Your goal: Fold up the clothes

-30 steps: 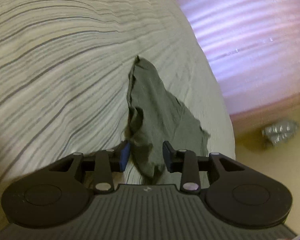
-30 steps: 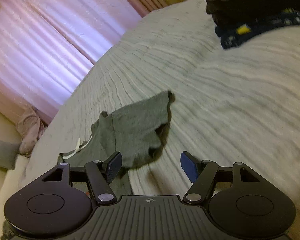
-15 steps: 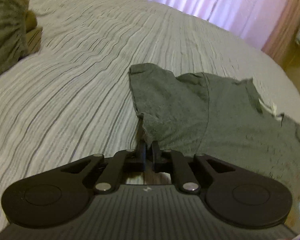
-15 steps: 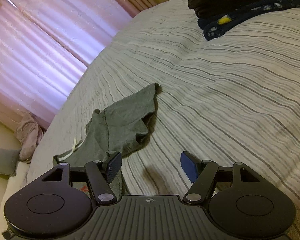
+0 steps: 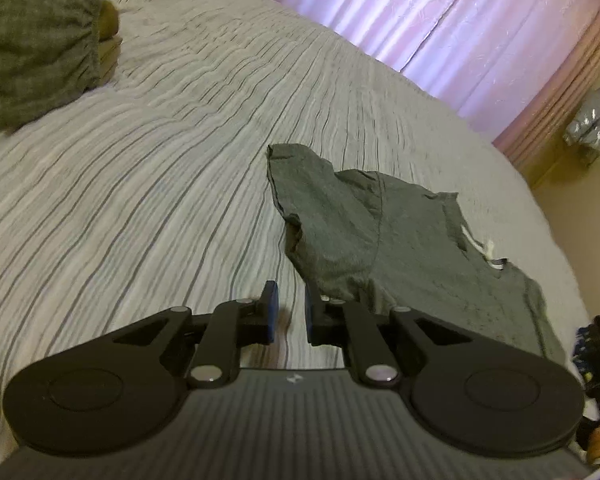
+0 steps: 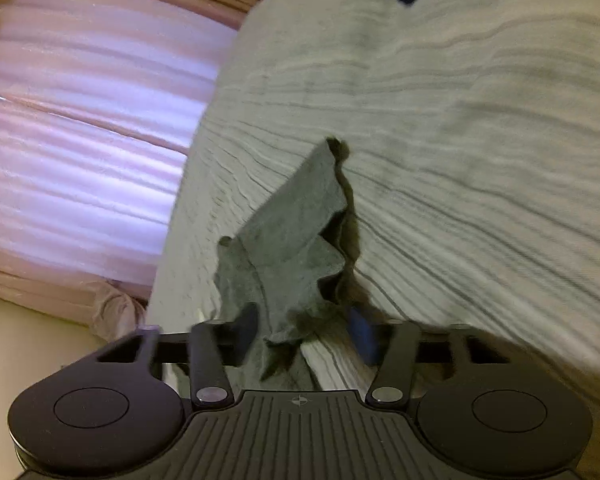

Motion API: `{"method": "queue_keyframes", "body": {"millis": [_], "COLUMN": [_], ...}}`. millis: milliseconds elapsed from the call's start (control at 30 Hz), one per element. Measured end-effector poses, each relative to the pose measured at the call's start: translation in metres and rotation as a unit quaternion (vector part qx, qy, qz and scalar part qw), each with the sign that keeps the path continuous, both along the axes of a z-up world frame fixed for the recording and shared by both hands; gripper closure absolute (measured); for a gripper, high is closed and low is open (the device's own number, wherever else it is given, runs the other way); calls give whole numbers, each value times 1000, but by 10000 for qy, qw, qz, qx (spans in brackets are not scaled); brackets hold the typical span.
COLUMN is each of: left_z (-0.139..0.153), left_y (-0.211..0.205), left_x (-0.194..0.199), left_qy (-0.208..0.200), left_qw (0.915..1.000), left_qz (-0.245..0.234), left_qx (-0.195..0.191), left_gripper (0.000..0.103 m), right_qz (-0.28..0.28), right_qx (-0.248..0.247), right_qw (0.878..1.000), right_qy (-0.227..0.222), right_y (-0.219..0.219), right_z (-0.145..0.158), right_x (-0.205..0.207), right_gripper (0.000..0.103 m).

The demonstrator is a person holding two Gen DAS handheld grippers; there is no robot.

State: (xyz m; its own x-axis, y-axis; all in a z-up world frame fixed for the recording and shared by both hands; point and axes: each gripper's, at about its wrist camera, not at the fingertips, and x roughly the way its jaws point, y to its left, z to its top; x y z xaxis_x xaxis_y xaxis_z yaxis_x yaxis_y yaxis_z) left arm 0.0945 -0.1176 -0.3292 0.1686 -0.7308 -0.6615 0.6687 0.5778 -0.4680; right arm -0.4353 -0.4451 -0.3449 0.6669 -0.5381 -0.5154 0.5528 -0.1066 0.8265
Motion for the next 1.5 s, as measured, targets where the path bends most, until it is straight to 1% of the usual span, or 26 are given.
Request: {"method": "queue_keyframes", "body": {"millis": [33, 133, 233, 267, 333, 367, 400, 433, 467, 500, 567, 633, 767, 800, 833, 867, 900, 933, 1000, 1133, 1300, 1333, 1367, 1400, 1433, 1500], "left_z": [-1, -3, -9, -11, -12, -11, -9, -7, -5, -2, 2, 2, -5, -8, -10, -13, -15, -17, -19, -22, -22, -21, -19, -15, -11, -2], "left_y": [5, 19, 30, 34, 39, 40, 40, 40, 40, 39, 31, 21, 4, 2, 0, -1, -2, -3, -3, -2, 0, 2, 5, 9, 14, 25], "left_x": [0, -3, -6, -7, -8, -8, -7, -6, -6, -4, -1, 1, 2, 2, 2, 1, 1, 2, 3, 3, 2, 2, 2, 1, 0, -3], "left_qy": [65, 203, 278, 319, 408, 418, 385, 351, 318, 279, 168, 112, 265, 308, 326, 337, 325, 313, 301, 269, 255, 274, 267, 224, 169, 79], "left_qw": [10000, 9997, 9995, 9994, 9991, 9990, 9990, 9991, 9992, 9992, 9993, 9993, 9988, 9987, 9987, 9987, 9987, 9987, 9987, 9988, 9990, 9990, 9991, 9992, 9993, 9994], "left_qz": [1, -9, -50, -75, -85, -111, -136, -161, -186, -213, -274, -308, -329, -329, -326, -325, -334, -342, -347, -336, -296, -270, -258, -249, -242, -262], "left_qx": [-48, -154, -113, -111, -127, -150, -156, -163, -169, -176, -183, -163, -237, -245, -231, -218, -208, -200, -213, -242, -228, -224, -227, -224, -217, -230], "left_gripper": [94, 94, 94, 94, 94, 94, 94, 93, 92, 91, 90, 90, 90, 90, 90, 90, 90, 90, 90, 90, 90, 90, 90, 90, 90, 90], "right_qz": [47, -78, 22, 122, 510, 643, 619, 542, 379, 194, 58, 230, 692, 779, 865, 1007, 1165, 1321, 1471, 1069, 1118, 1059, 958, 856, 686, 483], "right_qx": [43, -326, -668, -796, -1177, -1212, -1191, -1163, -1192, -1283, -1419, -1483, -1230, -1152, -1075, -1017, -1016, -1034, -1425, -1832, -1634, -1576, -1529, -1483, -1501, -1740], "right_qw": [9998, 9940, 9854, 9816, 9640, 9590, 9600, 9628, 9657, 9681, 9706, 9692, 9682, 9691, 9699, 9708, 9695, 9673, 9527, 9371, 9266, 9260, 9254, 9246, 9184, 8957], "right_qy": [193, 1042, 1564, 1734, 2328, 2478, 2456, 2379, 2275, 2143, 1946, 1952, 2066, 2037, 2008, 1927, 1901, 1905, 2244, 2771, 3196, 3264, 3334, 3403, 3597, 4064], "right_y": [-3, 2, 12, 14, 18, 17, 17, 16, 16, 15, 3, -22, -84, -97, -109, -118, -124, -129, -130, -132, -131, -128, -124, -120, -113, -87], "right_z": [-2, 8, 11, 11, 14, 17, 20, 24, 30, 37, 44, 45, 24, 16, 8, 1, -5, -9, -6, 2, -12, -10, -5, 0, 6, 24], "right_x": [3, -1, -4, 0, 13, 16, 15, 13, 7, 0, -10, -9, 12, 17, 21, 27, 33, 41, 52, 48, 55, 53, 50, 47, 44, 34], "right_gripper": [96, 98, 98, 98, 97, 96, 77, 65, 38, 28, 29, 29, 29, 30, 36, 77, 98, 98, 99, 99, 97, 95, 80, 49, 39, 36]}}
